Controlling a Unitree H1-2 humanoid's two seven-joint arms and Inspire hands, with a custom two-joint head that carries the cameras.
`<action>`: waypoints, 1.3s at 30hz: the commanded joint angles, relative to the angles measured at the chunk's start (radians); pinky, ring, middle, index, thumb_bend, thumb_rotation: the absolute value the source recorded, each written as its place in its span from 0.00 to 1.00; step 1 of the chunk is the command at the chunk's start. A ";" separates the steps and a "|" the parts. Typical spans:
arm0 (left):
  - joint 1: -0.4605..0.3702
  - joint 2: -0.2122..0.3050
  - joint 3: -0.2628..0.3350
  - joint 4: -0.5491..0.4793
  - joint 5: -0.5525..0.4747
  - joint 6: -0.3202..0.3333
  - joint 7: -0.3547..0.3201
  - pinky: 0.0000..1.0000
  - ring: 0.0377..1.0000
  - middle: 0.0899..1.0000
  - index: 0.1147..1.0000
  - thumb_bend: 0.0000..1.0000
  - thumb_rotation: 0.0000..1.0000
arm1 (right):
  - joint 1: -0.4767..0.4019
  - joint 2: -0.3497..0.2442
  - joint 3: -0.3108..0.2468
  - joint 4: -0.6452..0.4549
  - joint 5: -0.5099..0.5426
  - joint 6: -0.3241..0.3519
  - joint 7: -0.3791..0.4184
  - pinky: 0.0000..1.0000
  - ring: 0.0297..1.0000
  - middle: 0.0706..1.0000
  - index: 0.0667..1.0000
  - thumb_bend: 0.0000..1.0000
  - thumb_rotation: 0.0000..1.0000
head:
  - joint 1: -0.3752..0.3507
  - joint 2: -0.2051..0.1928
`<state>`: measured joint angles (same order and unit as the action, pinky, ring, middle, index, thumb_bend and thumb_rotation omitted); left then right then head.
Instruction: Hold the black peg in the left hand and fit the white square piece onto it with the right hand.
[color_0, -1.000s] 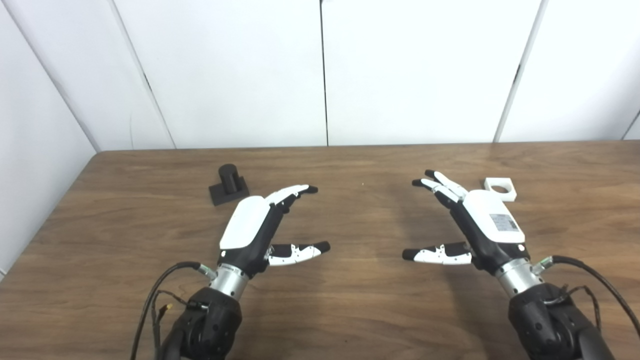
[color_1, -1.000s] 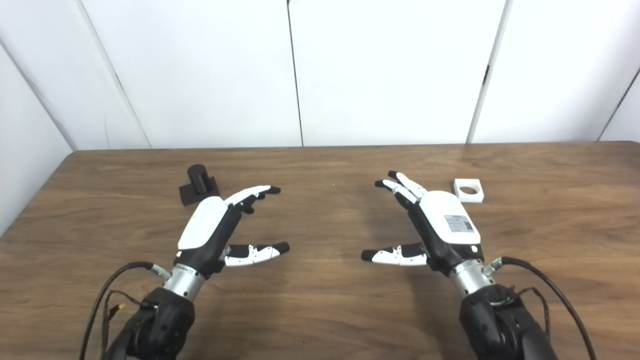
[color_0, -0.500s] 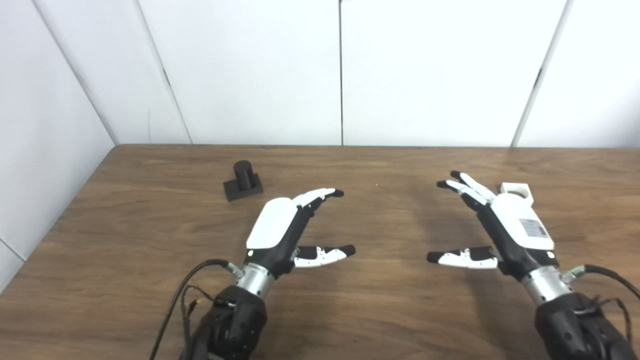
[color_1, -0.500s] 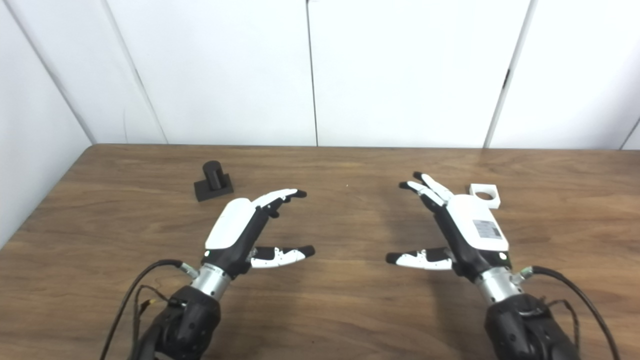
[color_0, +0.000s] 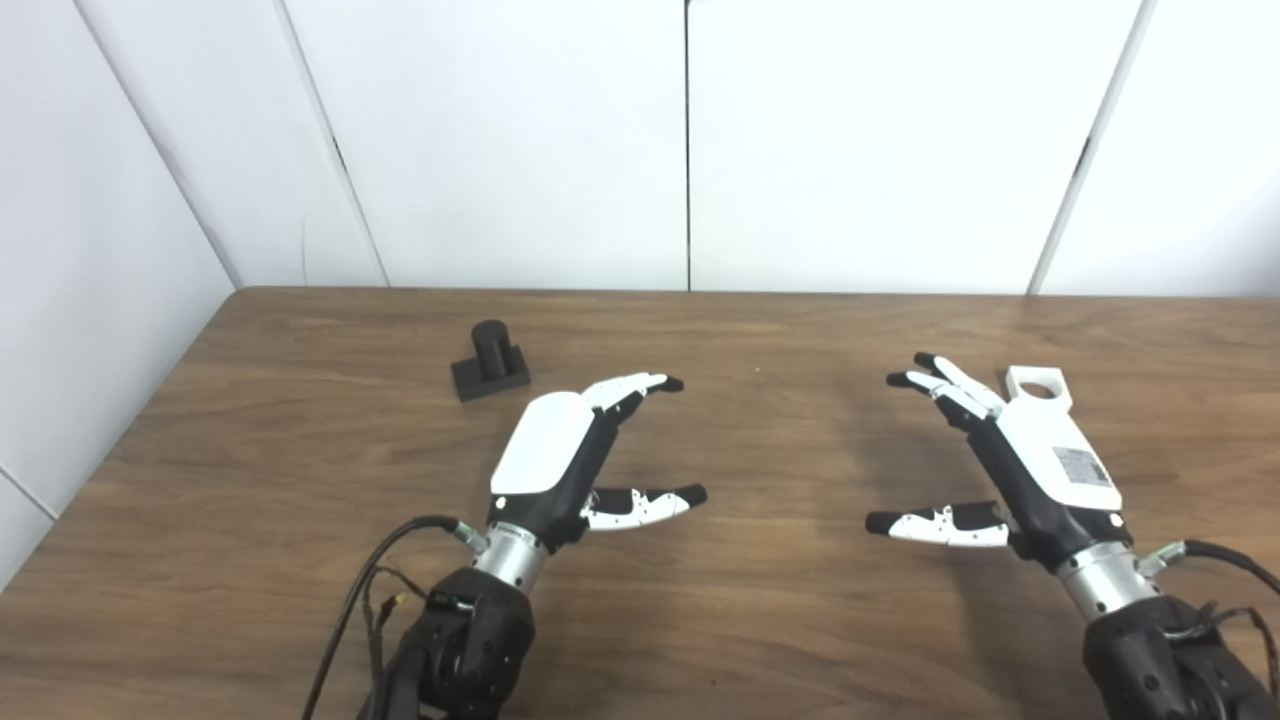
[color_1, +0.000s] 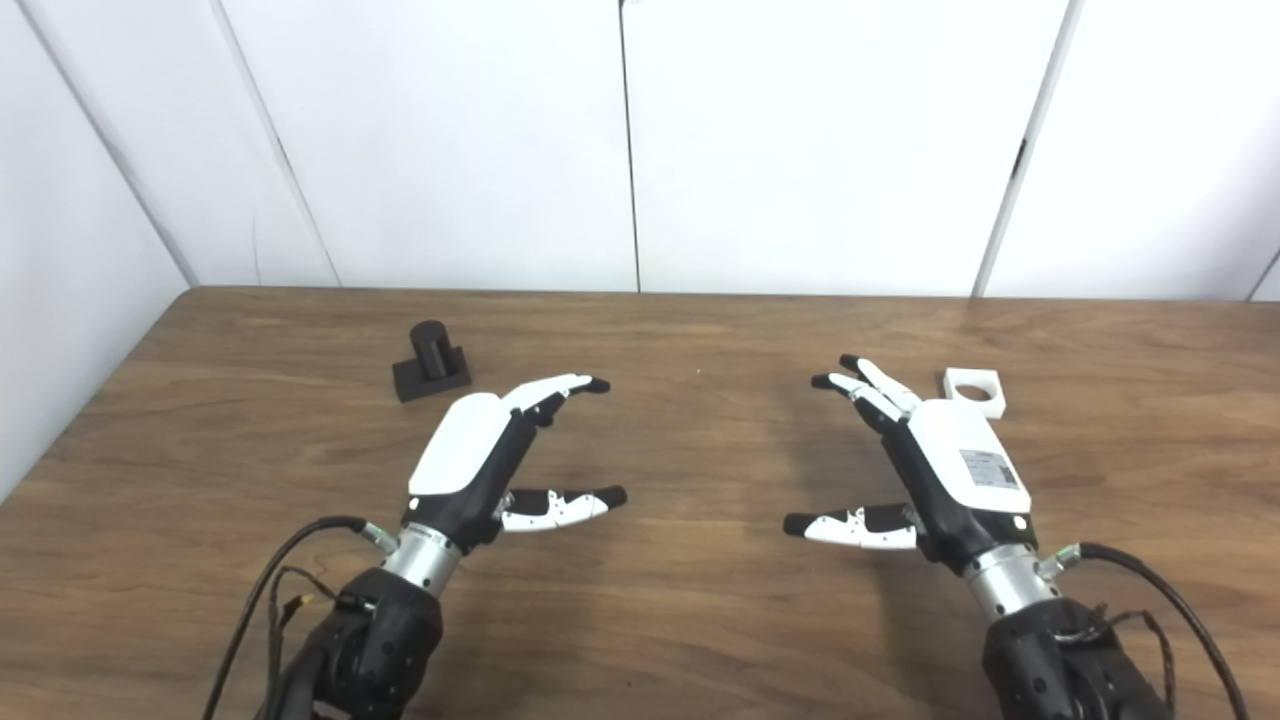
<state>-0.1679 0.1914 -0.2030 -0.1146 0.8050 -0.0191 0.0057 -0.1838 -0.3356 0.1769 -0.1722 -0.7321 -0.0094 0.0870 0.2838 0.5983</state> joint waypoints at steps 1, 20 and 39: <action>-0.048 0.036 0.015 -0.056 0.057 0.013 0.021 0.77 0.89 0.85 0.74 0.69 0.48 | -0.035 -0.014 -0.016 -0.035 0.004 -0.012 -0.008 0.71 0.90 0.94 0.84 0.76 0.42 | 0.002 0.000; -0.086 0.101 0.098 -0.052 0.154 0.132 0.054 0.97 1.00 0.97 0.74 0.81 0.48 | -0.049 -0.016 -0.027 -0.036 0.009 -0.004 0.013 0.72 0.91 0.93 0.83 0.75 0.40 | 0.012 -0.004; -0.184 0.247 0.143 0.043 0.212 0.256 -0.009 1.00 1.00 0.98 0.76 0.81 0.50 | -0.047 -0.015 -0.036 -0.036 0.008 -0.006 0.015 0.71 0.89 0.93 0.82 0.74 0.37 | 0.018 -0.004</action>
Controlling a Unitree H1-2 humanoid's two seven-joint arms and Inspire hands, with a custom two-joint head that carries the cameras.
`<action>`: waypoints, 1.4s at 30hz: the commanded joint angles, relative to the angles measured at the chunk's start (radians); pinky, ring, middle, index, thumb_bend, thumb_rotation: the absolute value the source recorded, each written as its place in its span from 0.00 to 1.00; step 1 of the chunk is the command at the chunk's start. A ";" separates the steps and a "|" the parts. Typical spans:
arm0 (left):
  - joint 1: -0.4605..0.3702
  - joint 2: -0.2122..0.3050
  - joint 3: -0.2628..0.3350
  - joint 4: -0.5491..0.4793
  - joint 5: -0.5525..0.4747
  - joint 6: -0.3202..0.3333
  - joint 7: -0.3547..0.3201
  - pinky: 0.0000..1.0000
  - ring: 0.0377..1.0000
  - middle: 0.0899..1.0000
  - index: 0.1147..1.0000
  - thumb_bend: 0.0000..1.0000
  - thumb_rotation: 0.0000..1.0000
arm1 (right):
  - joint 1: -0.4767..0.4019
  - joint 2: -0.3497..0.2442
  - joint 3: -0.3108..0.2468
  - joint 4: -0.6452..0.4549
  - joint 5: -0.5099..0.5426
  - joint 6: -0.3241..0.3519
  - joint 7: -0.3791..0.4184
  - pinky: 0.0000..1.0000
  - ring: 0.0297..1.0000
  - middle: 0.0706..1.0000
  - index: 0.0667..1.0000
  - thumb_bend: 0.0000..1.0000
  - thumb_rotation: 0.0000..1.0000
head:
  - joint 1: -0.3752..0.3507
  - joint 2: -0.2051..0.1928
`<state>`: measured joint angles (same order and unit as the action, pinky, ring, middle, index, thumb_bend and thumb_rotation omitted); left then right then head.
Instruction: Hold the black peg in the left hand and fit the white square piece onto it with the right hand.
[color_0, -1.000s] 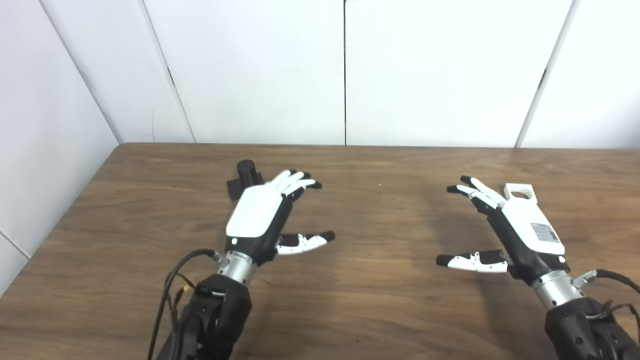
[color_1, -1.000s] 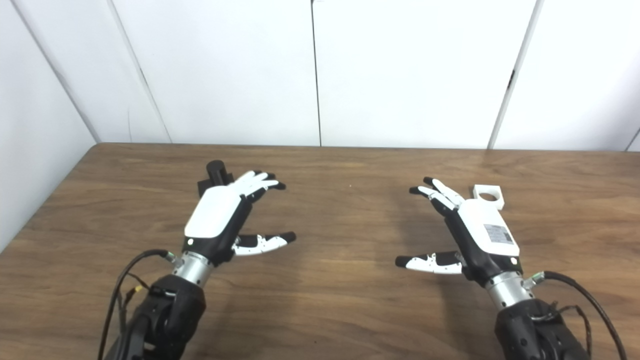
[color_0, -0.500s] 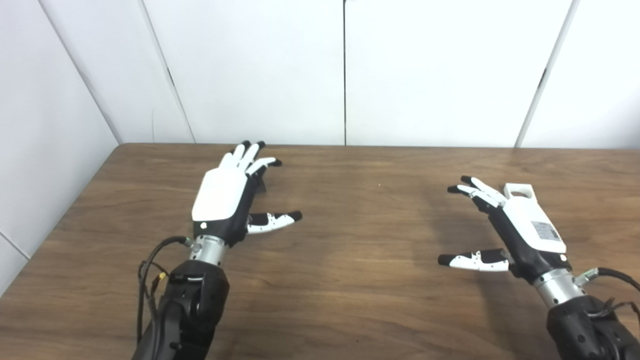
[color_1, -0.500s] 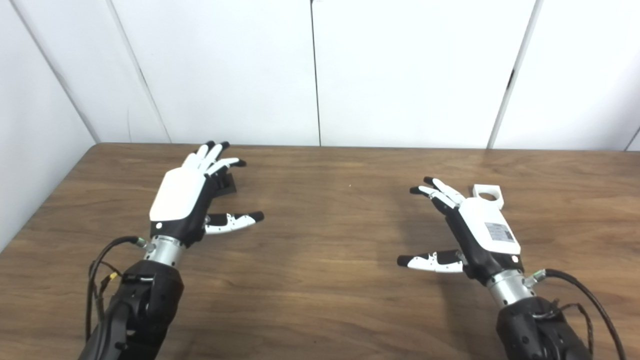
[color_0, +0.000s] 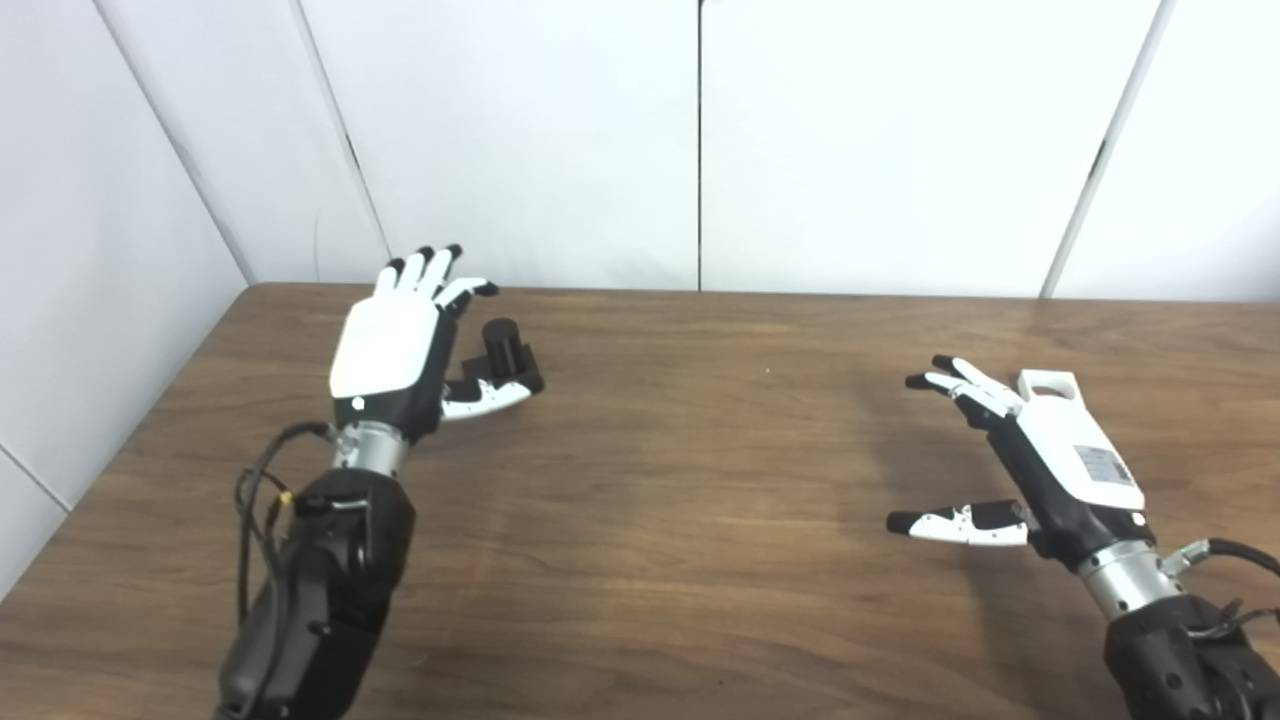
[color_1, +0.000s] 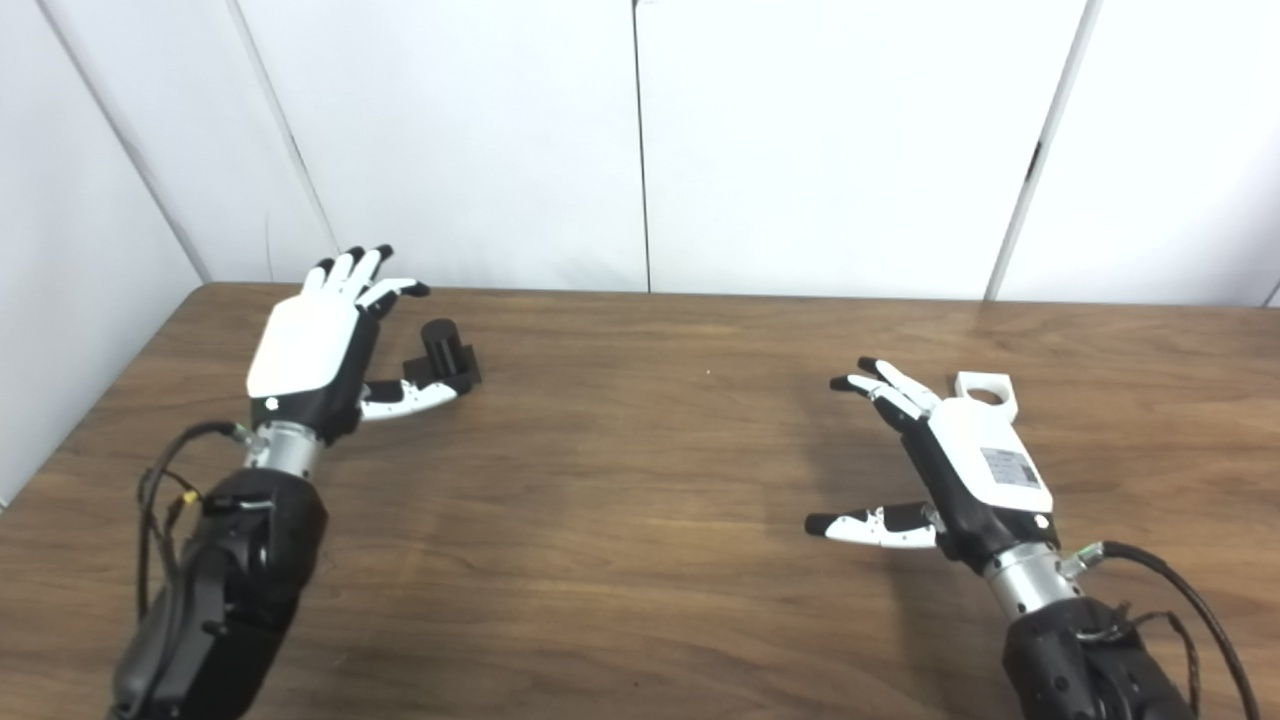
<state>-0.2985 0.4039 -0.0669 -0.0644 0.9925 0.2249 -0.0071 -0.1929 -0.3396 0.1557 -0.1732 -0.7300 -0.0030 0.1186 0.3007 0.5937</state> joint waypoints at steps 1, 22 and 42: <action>-0.057 0.043 0.007 -0.005 0.024 0.016 0.001 1.00 1.00 0.98 0.75 0.82 0.49 | -0.038 -0.012 -0.015 -0.038 0.005 -0.009 -0.014 0.71 0.90 0.93 0.83 0.74 0.37 | 0.000 0.001; -0.147 0.159 0.000 0.172 -0.049 0.036 -0.061 0.97 1.00 0.98 0.76 0.87 0.55 | -0.037 -0.013 -0.017 -0.041 -0.001 -0.010 -0.012 0.70 0.89 0.92 0.82 0.74 0.37 | -0.011 0.009; -0.195 0.150 -0.106 0.310 -0.085 0.019 -0.074 0.99 1.00 1.00 0.75 0.90 0.58 | -0.036 -0.006 -0.013 -0.032 -0.008 -0.020 -0.029 0.71 0.89 0.92 0.82 0.74 0.41 | -0.023 0.010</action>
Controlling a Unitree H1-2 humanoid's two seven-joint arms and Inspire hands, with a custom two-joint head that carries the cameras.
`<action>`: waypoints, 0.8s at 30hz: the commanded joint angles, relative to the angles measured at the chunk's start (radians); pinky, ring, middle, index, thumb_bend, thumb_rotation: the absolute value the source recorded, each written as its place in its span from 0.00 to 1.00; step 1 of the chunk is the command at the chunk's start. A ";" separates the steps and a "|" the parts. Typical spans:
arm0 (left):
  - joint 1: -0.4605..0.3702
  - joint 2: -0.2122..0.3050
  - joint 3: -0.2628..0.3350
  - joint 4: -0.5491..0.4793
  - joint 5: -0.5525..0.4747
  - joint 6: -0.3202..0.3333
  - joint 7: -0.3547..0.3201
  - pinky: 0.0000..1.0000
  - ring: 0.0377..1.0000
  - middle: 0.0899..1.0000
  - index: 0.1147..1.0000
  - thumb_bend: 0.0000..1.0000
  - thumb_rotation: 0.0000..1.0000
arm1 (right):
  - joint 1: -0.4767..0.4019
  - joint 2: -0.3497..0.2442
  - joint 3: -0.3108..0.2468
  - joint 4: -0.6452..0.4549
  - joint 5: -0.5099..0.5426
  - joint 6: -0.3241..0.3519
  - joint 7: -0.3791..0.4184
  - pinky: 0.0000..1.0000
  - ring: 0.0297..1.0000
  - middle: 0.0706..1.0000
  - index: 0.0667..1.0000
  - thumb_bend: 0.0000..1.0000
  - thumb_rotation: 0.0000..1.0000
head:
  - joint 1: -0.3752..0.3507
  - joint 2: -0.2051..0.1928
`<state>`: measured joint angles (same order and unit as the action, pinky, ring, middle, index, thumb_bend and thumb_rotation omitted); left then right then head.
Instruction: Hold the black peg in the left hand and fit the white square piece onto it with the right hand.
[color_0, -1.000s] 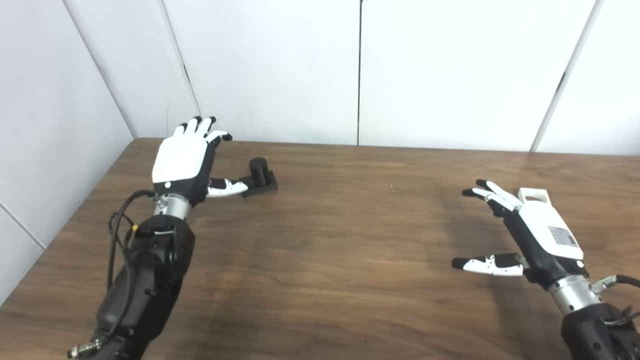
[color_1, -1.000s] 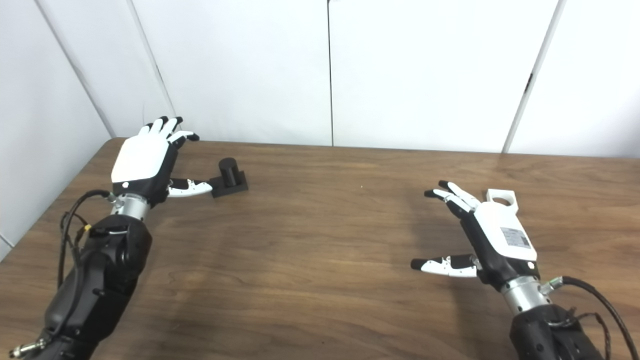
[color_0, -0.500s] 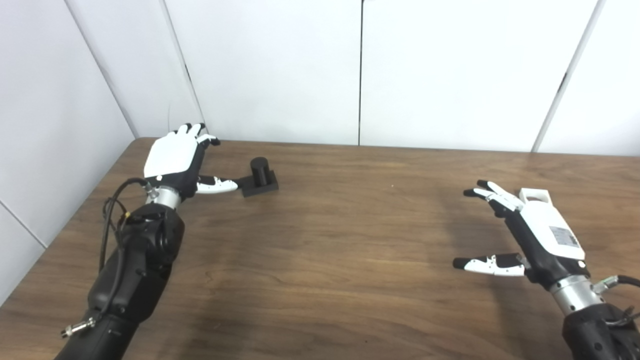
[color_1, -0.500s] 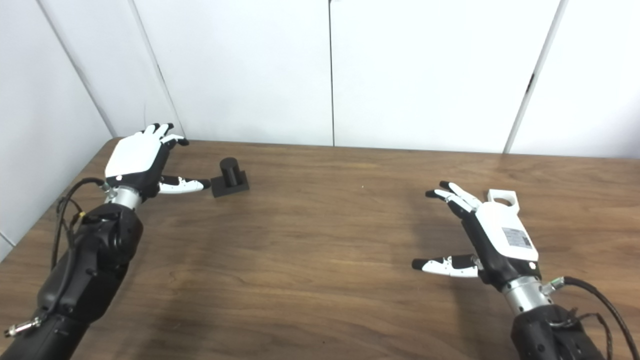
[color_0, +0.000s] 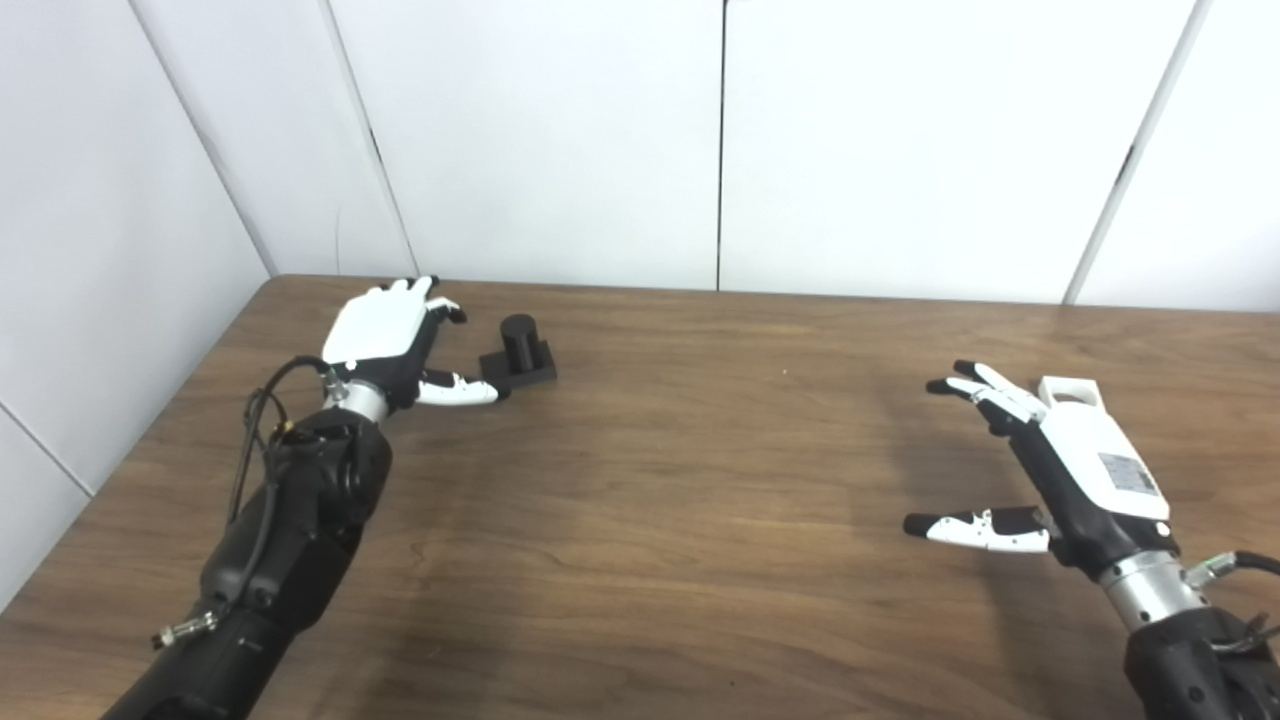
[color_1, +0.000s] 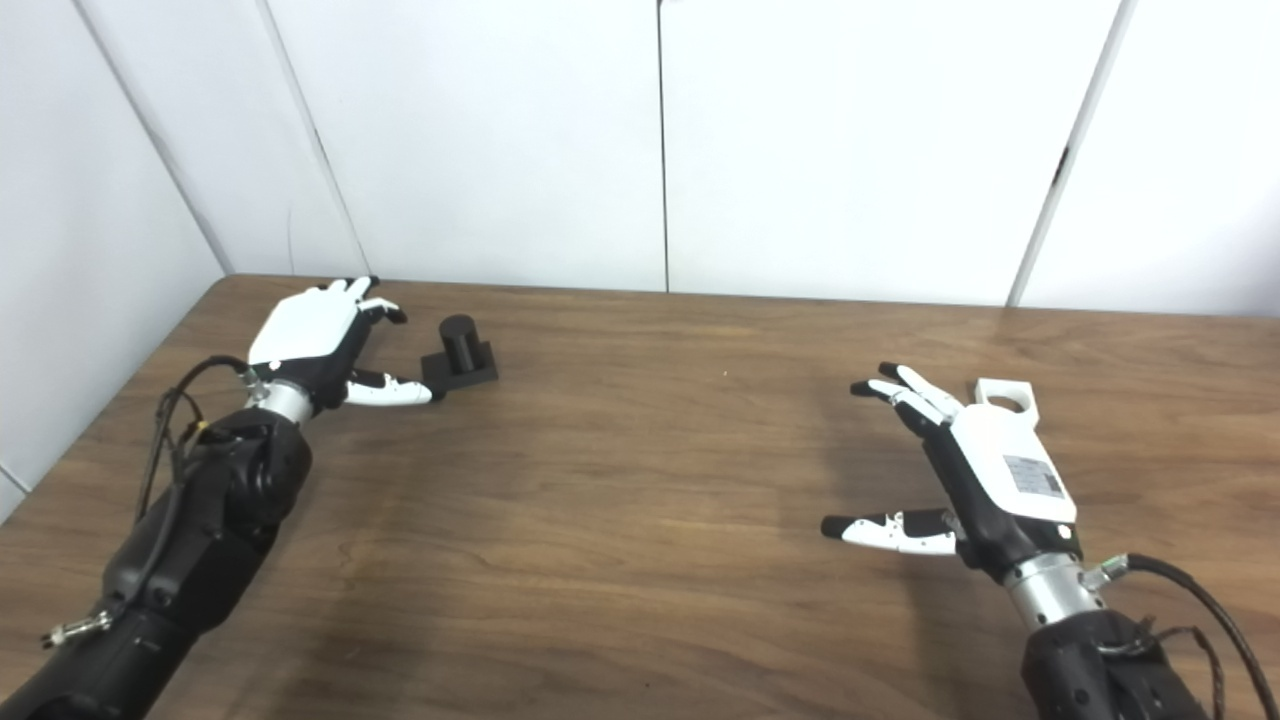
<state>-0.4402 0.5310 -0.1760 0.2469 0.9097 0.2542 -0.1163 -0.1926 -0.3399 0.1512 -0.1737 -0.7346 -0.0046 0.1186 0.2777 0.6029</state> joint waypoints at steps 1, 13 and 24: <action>-0.052 0.022 -0.001 0.004 -0.004 -0.015 0.039 0.99 1.00 1.00 0.75 0.91 0.58 | -0.035 -0.005 -0.009 -0.033 -0.003 -0.017 -0.028 0.71 0.89 0.92 0.82 0.74 0.41 | 0.000 -0.001; -0.070 -0.011 -0.034 0.113 -0.044 -0.053 0.100 1.00 1.00 0.99 0.72 0.87 0.51 | -0.029 -0.003 -0.006 -0.040 -0.001 -0.016 -0.024 0.70 0.89 0.93 0.82 0.72 0.40 | -0.009 -0.002; -0.092 -0.011 -0.068 0.237 -0.067 -0.080 0.154 1.00 1.00 0.98 0.72 0.84 0.46 | -0.013 -0.011 -0.014 -0.047 -0.002 -0.016 -0.026 0.70 0.89 0.92 0.81 0.72 0.37 | -0.016 -0.003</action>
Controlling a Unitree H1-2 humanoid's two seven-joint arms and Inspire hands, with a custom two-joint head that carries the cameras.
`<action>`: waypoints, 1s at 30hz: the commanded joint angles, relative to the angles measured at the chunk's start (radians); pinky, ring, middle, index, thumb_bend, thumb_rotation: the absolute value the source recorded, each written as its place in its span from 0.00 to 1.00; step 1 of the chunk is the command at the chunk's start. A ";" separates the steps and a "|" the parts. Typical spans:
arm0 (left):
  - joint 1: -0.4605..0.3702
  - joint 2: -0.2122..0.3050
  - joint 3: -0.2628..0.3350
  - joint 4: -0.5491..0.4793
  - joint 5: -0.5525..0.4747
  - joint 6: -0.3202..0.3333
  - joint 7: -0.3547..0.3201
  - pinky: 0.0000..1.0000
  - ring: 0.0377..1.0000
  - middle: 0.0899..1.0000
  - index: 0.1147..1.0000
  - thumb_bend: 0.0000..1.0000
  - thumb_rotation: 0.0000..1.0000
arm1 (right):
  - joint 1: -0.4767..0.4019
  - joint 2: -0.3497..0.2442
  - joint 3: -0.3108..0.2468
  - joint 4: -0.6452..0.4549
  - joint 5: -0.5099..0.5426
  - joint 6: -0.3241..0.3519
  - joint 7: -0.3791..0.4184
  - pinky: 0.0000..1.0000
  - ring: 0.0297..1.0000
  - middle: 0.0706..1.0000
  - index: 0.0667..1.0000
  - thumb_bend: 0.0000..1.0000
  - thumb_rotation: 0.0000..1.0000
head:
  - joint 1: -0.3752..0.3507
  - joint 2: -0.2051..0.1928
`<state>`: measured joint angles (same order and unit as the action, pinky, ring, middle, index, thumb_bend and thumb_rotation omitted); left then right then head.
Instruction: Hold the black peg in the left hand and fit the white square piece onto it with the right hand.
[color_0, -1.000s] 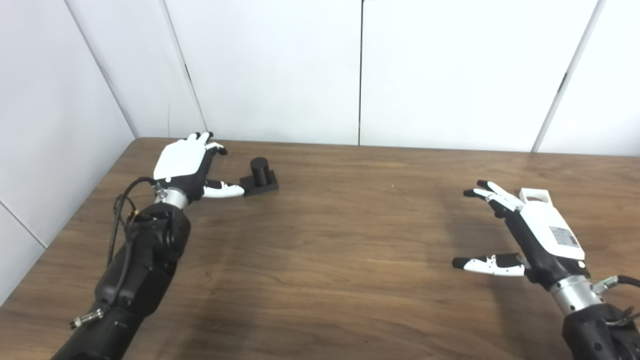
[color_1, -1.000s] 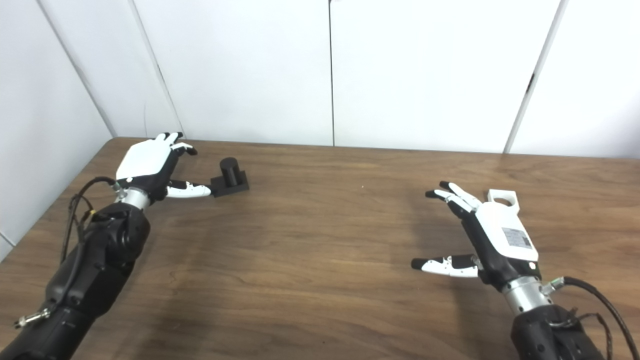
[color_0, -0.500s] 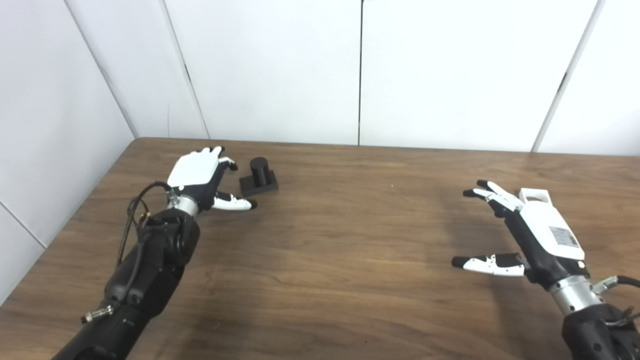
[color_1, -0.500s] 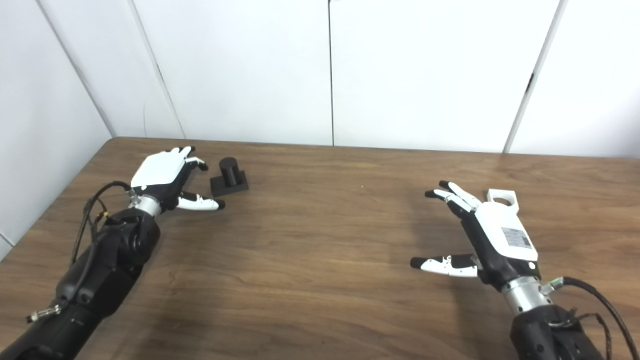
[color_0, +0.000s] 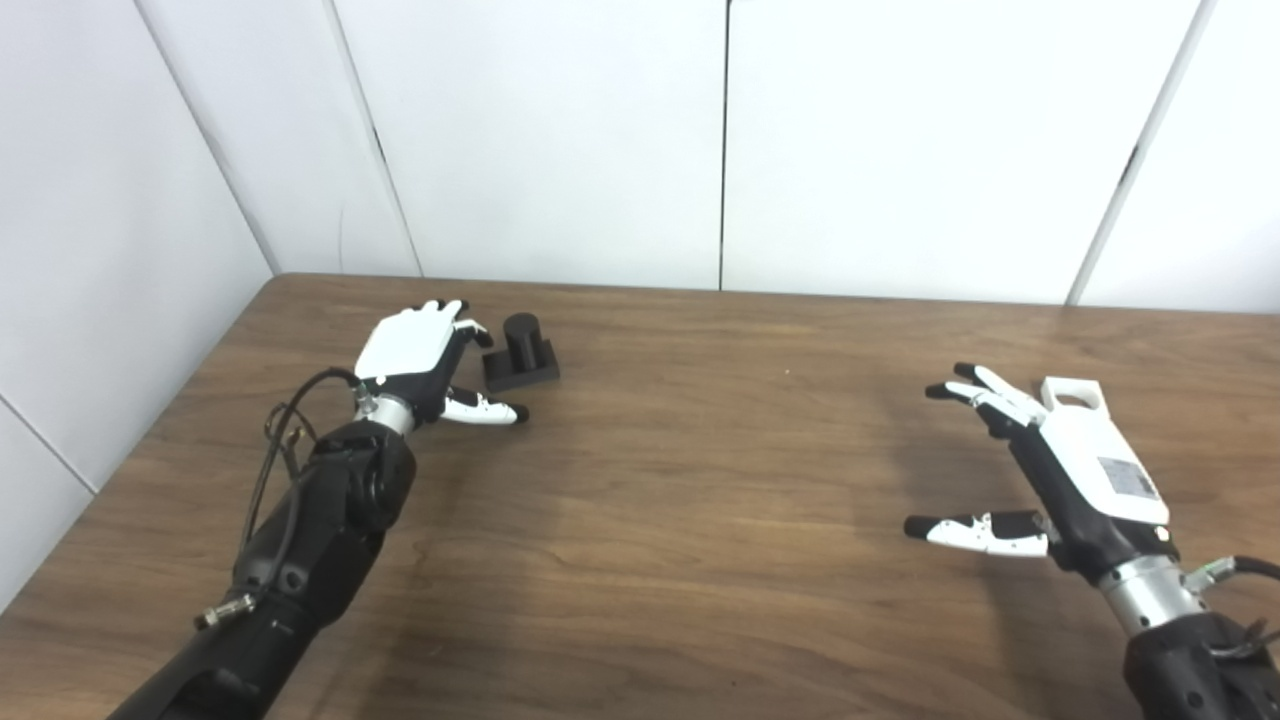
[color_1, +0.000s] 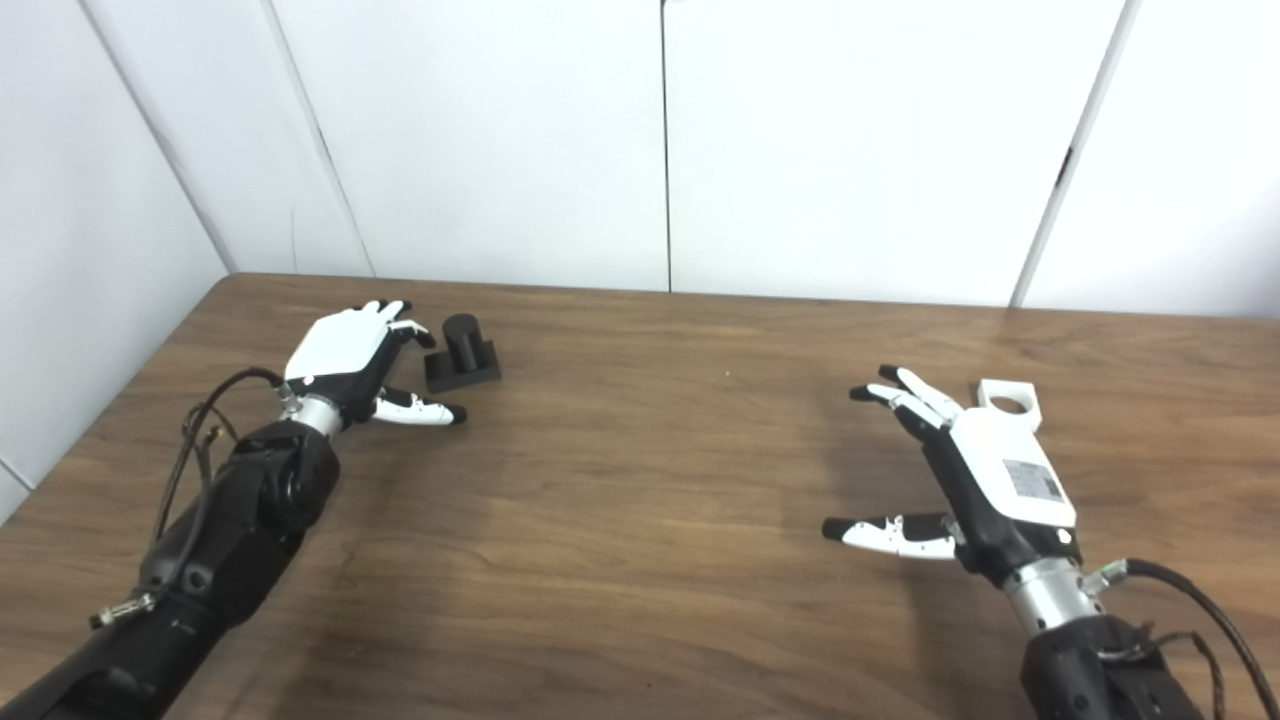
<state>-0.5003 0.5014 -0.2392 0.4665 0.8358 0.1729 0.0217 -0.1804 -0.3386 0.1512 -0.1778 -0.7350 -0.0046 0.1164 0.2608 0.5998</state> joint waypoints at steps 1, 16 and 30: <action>-0.033 0.019 -0.004 0.022 0.000 0.001 0.019 1.00 1.00 0.98 0.71 0.84 0.46 | -0.025 -0.014 -0.015 -0.046 -0.002 -0.014 -0.022 0.70 0.89 0.92 0.81 0.71 0.37 | -0.003 0.003; -0.068 0.017 -0.024 0.099 -0.068 -0.043 0.049 1.00 1.00 0.96 0.66 0.71 0.43 | -0.028 -0.015 -0.020 -0.049 0.002 -0.008 -0.015 0.71 0.89 0.92 0.80 0.69 0.37 | -0.010 0.006; -0.099 -0.004 -0.031 0.205 -0.147 -0.097 0.093 0.95 0.95 0.88 0.52 0.64 0.31 | -0.009 -0.007 -0.040 -0.063 0.019 -0.042 -0.057 0.68 0.85 0.89 0.77 0.65 0.38 | -0.021 0.015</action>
<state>-0.5773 0.4836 -0.2619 0.6433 0.6738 0.0605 0.1110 -0.1657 -0.3398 0.1282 -0.2069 -0.7270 -0.0112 0.1013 0.2393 0.6136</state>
